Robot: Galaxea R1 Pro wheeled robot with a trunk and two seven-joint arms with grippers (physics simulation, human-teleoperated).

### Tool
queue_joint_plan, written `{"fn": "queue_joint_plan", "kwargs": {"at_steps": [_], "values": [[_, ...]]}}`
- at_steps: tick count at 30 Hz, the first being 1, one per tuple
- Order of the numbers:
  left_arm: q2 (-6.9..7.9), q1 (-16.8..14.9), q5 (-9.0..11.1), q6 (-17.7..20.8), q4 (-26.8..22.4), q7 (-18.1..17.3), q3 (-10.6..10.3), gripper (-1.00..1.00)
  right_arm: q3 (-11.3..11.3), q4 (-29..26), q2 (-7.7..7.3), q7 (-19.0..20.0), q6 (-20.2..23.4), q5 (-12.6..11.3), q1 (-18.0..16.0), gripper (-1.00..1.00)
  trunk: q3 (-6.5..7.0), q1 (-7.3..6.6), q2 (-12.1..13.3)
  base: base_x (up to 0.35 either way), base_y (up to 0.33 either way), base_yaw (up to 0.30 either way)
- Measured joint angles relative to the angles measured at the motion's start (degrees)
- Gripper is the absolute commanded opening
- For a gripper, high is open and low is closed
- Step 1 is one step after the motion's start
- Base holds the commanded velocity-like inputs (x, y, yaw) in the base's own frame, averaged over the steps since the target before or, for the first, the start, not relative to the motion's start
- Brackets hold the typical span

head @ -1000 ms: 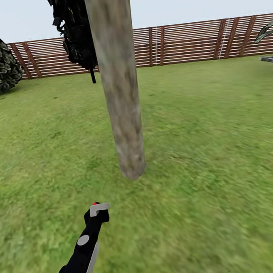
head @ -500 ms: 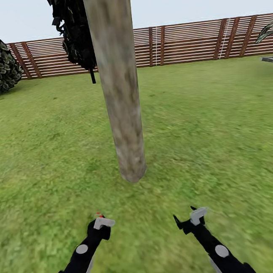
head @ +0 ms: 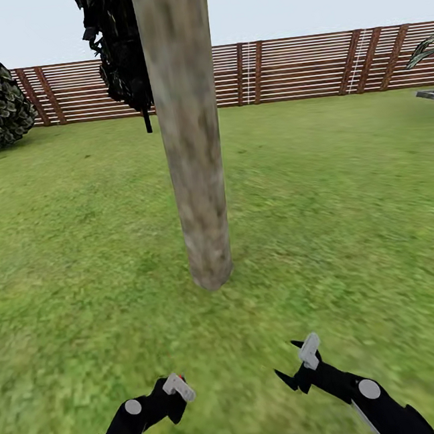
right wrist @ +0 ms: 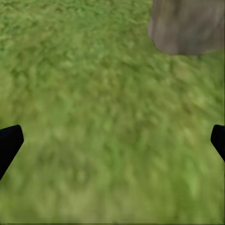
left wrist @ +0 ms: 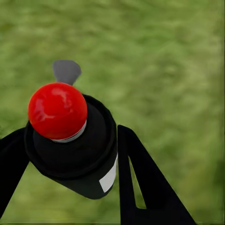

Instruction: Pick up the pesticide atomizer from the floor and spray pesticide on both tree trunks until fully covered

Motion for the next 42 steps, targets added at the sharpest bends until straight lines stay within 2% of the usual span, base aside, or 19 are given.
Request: {"fn": "queue_joint_plan", "kwargs": {"at_steps": [5, 7, 9, 11, 12, 13, 15, 16, 17, 18, 20, 21, 23, 28, 35, 42], "values": [[0.63, 0.0, -0.3, 0.6, 0.0, -0.4, -0.1, -1.00, 0.0, -0.4, -0.38, 2.3, -0.1, 0.1, 0.0, 1.00, 0.00, 0.00, 0.0, 0.000, 0.000, 0.000], [1.19, -0.3, -0.3, 0.7, 0.0, -2.2, -0.1, -1.00, 0.1, -1.3, -0.36, 4.6, 0.0, 1.0, 0.0, 1.00, 0.00, 0.00, 0.0, 0.000, 0.000, 0.000], [1.93, -1.8, -0.1, 0.8, 0.1, -5.4, -0.1, -1.00, 0.2, -2.6, -0.12, 5.6, 0.0, 2.8, -0.1, 1.00, 0.01, 0.00, 0.0, 0.000, 0.000, 0.000], [2.74, -3.2, -0.2, 0.8, 0.1, -8.5, -0.2, -1.00, 0.2, -4.8, 0.18, 6.1, 0.5, 5.6, -0.2, 1.00, 0.01, 0.00, 0.0, 0.000, 0.000, 0.000], [3.45, -3.8, -0.3, 0.9, 0.2, -10.0, -0.2, -1.00, 0.3, -6.8, 0.49, 6.6, 2.1, 7.9, -0.5, 1.00, 0.01, 0.00, 0.0, 0.000, 0.000, 0.000], [3.92, -4.1, -0.6, 1.3, 0.4, -10.7, -0.2, -1.00, 0.3, -8.2, 1.01, 7.8, 4.1, 9.3, -0.8, 1.00, 0.00, 0.00, 0.0, 0.000, 0.000, 0.000], [4.63, -4.4, -3.4, 3.2, 0.9, -11.6, -0.2, -1.00, 0.4, -11.3, 2.99, 13.3, 10.5, 11.2, -1.8, 1.00, 0.00, 0.00, 0.0, 0.000, 0.000, 0.000], [4.68, -4.4, -4.0, 3.5, 0.9, -11.7, -0.2, -1.00, 0.4, -11.6, 3.23, 14.4, 11.4, 11.4, -2.1, 1.00, 0.00, 0.00, 0.0, 0.000, 0.000, 0.000], [4.69, -4.5, -7.3, 4.1, 0.9, -14.9, -0.2, -1.00, 0.7, -12.5, 3.86, 18.1, 13.6, 11.7, -3.8, 1.00, 0.01, 0.00, 0.0, 0.000, 0.000, 0.000], [4.64, -4.7, -8.7, 4.3, 0.9, -16.5, -0.2, -1.00, 1.3, -12.7, 4.07, 19.7, 14.3, 11.9, -4.6, 1.00, 0.00, 0.00, 0.0, 0.000, 0.000, 0.000], [4.37, -5.2, -11.5, 4.5, 0.9, -18.5, -0.2, -1.00, 4.0, -13.0, 4.27, 22.3, 15.0, 12.3, -5.6, 1.00, 0.00, 0.00, 0.0, 0.000, 0.000, 0.000], [4.33, -5.3, -12.0, 4.6, 0.9, -18.7, -0.2, -1.00, 4.5, -13.1, 4.28, 22.5, 15.0, 12.4, -5.8, -1.00, 0.00, 0.00, 0.0, 0.000, 0.000, 0.000], [4.15, -5.8, -13.7, 4.7, 0.9, -19.3, -0.1, -1.00, 5.7, -13.1, 4.32, 23.3, 15.2, 13.0, -6.7, -1.00, 0.00, 0.00, 0.0, 0.000, 0.000, 0.000], [3.99, -6.2, -14.9, 4.6, 1.0, -19.5, -0.2, -1.00, 6.3, -13.2, 4.33, 23.7, 15.3, 13.4, -7.3, -1.00, 0.00, 0.00, 0.0, 0.000, 0.000, 0.000], [3.61, -6.2, -15.0, 4.3, 0.9, -19.9, -1.2, -1.00, 6.3, -13.2, 4.34, 23.8, 15.3, 13.4, -7.4, -1.00, 0.00, 0.00, 0.0, 0.000, 0.000, 0.000], [1.29, -6.2, -15.0, 3.8, 0.6, -21.2, -1.4, -1.00, 6.4, -13.2, 4.41, 23.9, 15.3, 13.3, -8.0, -1.00, 0.00, 0.00, 0.0, 0.000, 0.000, 0.000]]}}
